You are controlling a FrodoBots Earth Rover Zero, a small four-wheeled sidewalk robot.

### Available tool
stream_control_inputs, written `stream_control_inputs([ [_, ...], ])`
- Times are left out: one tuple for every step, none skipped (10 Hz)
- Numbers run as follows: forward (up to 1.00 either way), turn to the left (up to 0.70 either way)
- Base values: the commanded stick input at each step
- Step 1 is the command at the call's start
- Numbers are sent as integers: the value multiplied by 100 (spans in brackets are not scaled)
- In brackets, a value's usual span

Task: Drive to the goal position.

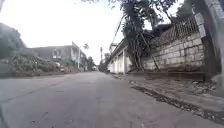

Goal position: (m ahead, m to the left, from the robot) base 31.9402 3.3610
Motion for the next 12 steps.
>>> stream_control_inputs([
  [70, 35],
  [70, 17],
  [70, 0],
  [70, 0],
  [70, 0],
  [70, 0],
  [70, 0],
  [70, 0],
  [70, 0],
  [70, 17],
  [70, 35],
  [70, 35],
])
